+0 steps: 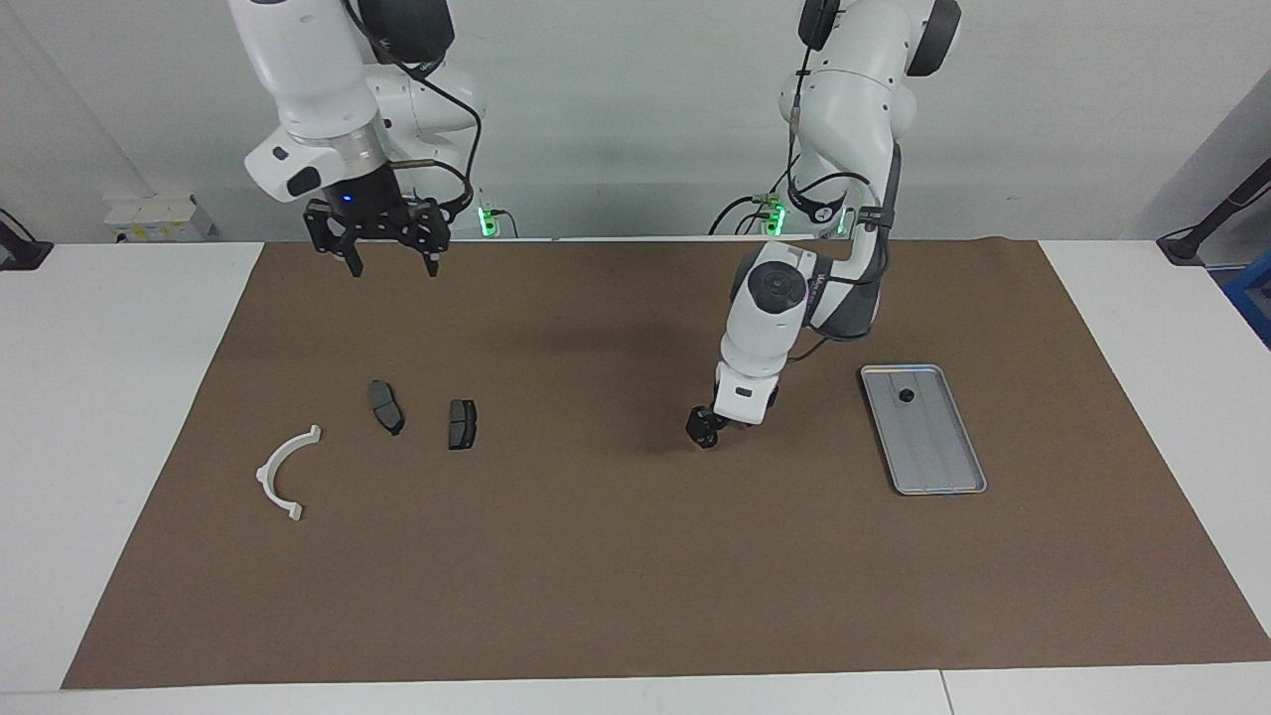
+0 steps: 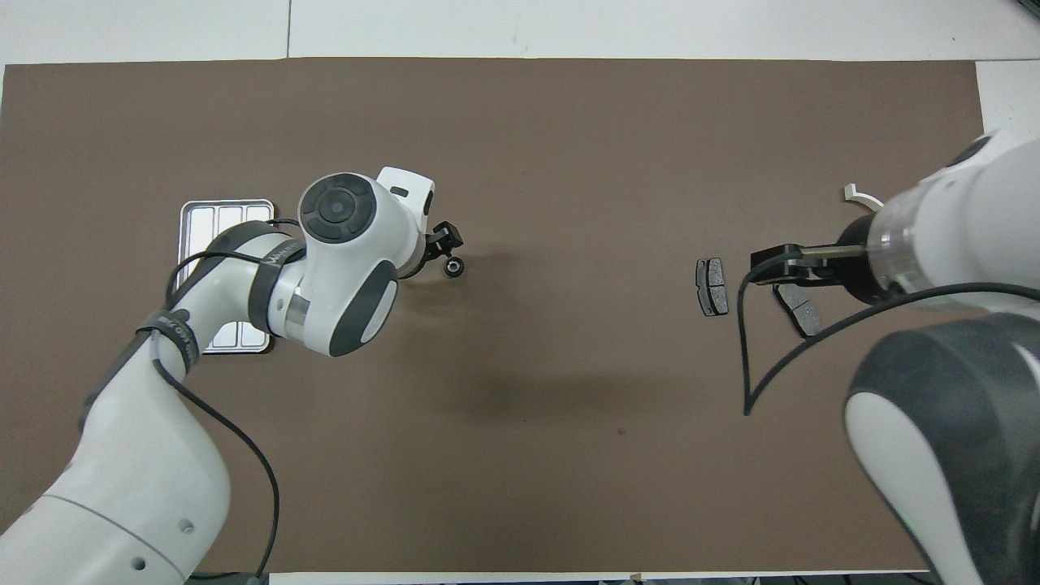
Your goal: Place bearing gear from tray to pile
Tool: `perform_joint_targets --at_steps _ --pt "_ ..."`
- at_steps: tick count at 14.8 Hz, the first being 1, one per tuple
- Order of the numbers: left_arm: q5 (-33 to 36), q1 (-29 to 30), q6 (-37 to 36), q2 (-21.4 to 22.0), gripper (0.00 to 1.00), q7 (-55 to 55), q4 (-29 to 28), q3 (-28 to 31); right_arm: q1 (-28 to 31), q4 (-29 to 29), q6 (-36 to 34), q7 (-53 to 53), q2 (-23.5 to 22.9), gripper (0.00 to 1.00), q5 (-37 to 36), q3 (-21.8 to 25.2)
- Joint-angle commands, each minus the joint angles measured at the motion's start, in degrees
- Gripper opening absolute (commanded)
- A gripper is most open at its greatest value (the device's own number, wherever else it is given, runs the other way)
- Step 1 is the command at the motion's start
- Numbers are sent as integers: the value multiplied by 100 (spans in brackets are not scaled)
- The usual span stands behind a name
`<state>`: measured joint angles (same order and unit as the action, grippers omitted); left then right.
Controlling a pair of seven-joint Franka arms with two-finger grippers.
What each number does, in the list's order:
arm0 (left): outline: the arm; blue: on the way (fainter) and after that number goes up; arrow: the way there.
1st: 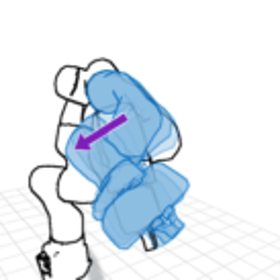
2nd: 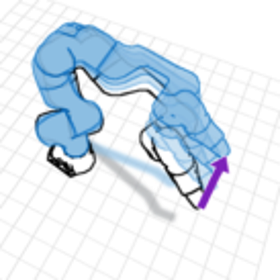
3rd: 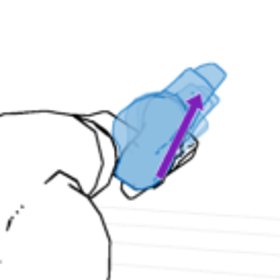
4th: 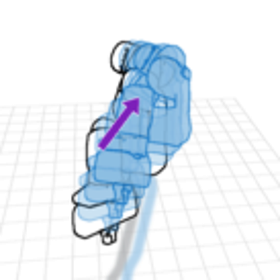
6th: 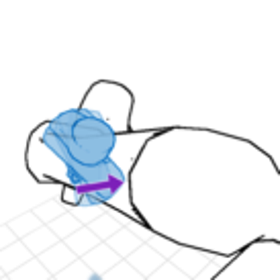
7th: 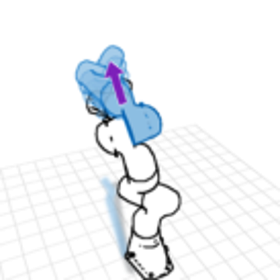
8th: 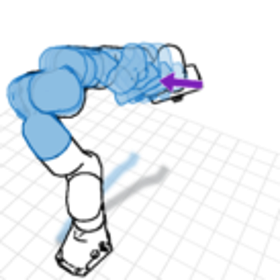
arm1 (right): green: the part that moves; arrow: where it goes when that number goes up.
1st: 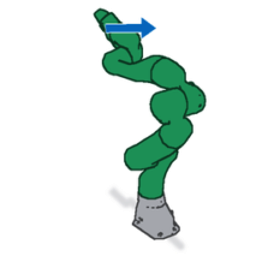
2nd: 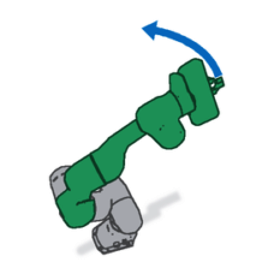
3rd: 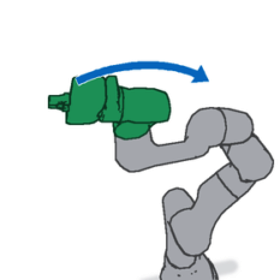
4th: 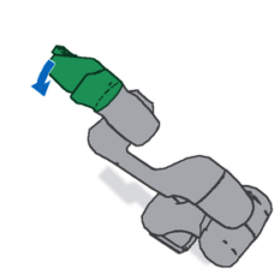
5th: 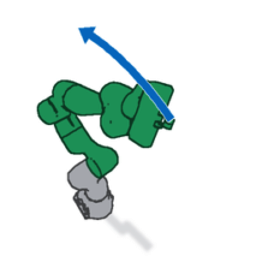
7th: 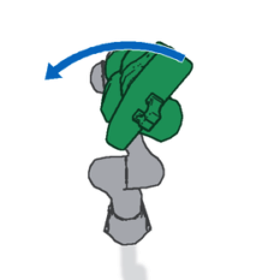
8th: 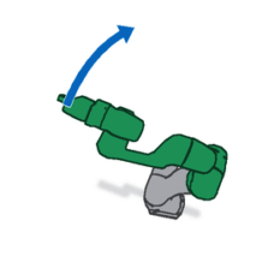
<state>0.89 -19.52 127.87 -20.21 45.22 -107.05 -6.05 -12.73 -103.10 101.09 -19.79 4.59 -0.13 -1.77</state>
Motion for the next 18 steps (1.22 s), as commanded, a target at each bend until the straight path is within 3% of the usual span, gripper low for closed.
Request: perform_joint_targets --at_steps 1,4,5,6,7,10,13,15,18 --pt "43 876 -430 1157 100 -1711 -1078 -28 -457 -79 567 -1014 -396 100 145 19" --pt "43 1642 -308 1344 100 -3104 -1458 -28 -1089 236 1139 -2069 -1203 100 136 27" --pt "43 1827 -246 1353 90 -3386 -1494 -28 -1274 499 1237 -2412 -1546 100 128 27" --pt "43 2038 -211 1353 75 -3745 -1538 -28 -1441 858 1307 -2677 -1941 100 127 27" --pt "43 2223 -123 1370 70 -4045 -1608 -28 -1547 1236 1325 -2827 -2319 100 136 27" --pt "43 2540 350 1362 66 -4329 -1863 -28 -1856 2213 1098 -3283 -3251 100 75 27" --pt "43 2585 677 1274 64 -4303 -2004 -28 -2373 3889 746 -4224 -4656 100 -179 89" --pt "34 2585 704 1291 62 -4259 -2074 -28 -2427 4254 789 -4314 -5029 100 -215 89" --pt "34 2585 765 1274 58 -4241 -2083 -28 -2577 4272 982 -4314 -5214 100 -268 89"
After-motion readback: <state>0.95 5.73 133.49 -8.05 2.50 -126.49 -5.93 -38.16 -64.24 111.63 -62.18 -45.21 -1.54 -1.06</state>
